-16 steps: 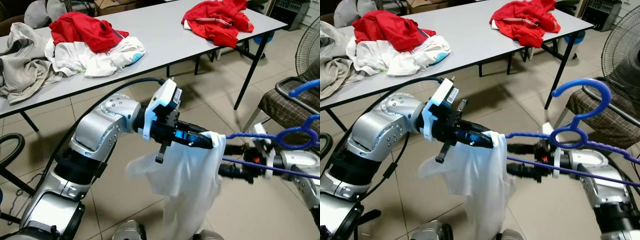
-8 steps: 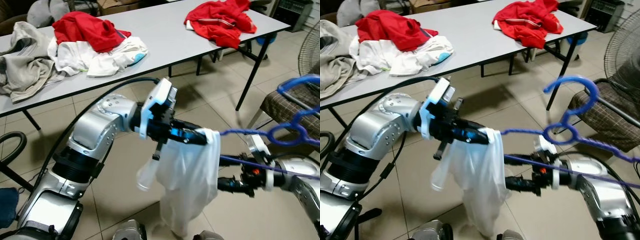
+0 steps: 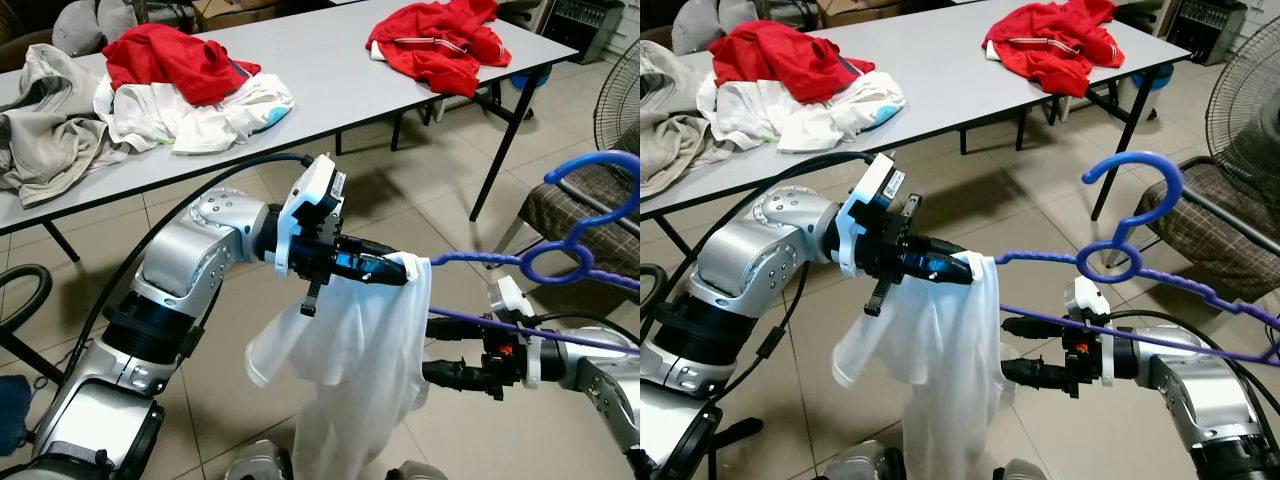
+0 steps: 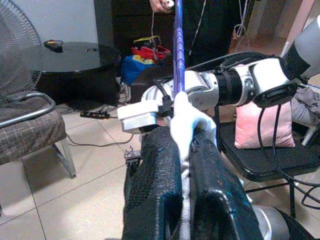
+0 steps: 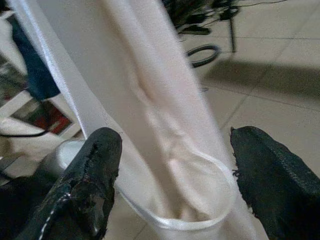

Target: Hang hanger

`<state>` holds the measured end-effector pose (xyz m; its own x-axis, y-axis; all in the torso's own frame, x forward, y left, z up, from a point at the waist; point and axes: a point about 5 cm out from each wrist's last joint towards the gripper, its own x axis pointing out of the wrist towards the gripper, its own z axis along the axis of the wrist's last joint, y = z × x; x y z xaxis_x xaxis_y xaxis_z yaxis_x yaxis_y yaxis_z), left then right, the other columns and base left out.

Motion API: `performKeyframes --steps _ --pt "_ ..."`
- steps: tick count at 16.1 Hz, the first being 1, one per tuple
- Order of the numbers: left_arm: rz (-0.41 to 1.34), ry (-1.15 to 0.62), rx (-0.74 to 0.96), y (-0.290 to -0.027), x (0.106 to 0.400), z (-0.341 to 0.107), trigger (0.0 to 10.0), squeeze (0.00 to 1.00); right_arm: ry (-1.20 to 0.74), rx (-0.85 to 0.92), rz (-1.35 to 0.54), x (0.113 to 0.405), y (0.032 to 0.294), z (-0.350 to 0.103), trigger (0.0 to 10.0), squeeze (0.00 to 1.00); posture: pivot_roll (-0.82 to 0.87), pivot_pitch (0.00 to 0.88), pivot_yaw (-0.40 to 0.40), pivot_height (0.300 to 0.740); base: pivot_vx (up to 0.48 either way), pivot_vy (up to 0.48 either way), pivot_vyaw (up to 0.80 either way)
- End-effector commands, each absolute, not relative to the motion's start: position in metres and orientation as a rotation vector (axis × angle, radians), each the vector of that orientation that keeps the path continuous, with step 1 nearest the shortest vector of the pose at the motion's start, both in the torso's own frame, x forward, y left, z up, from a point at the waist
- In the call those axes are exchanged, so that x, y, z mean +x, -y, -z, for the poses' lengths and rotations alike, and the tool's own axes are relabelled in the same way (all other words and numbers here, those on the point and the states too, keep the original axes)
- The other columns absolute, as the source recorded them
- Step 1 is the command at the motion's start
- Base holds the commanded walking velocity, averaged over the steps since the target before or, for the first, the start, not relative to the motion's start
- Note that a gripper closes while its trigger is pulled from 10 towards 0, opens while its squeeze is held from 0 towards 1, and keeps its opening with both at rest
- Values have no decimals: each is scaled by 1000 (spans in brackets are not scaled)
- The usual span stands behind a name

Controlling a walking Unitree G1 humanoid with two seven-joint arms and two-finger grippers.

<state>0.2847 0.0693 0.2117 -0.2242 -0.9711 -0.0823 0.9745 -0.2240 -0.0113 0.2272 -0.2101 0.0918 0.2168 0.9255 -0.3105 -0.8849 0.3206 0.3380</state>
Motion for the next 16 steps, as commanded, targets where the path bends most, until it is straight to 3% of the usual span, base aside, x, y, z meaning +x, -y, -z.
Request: performKeyframes --steps 1,4,5,6,7,16 --pt "1808 17 80 -68 287 -230 0 0 -539 73 -1199 233 207 -82 10000 0 -129 0 55 740 0 0 0" --pt "1809 30 77 -68 287 -233 0 0 -580 68 -1181 235 205 -74 10000 0 -129 0 55 740 0 0 0" --pt "1808 32 76 -68 287 -234 0 0 -604 59 -1195 233 205 -70 8000 0 -129 0 55 740 0 0 0" --pt "1805 35 76 -69 288 -234 0 0 -647 43 -1221 227 206 -65 2275 0 -126 0 54 740 0 0 0" --pt "1802 36 76 -69 288 -235 0 0 -679 34 -1226 223 207 -60 78 0 -127 0 54 740 0 0 0" --pt "1785 38 81 -71 291 -234 0 0 -756 33 -1120 216 218 -43 0 0 -129 0 55 740 0 0 0"
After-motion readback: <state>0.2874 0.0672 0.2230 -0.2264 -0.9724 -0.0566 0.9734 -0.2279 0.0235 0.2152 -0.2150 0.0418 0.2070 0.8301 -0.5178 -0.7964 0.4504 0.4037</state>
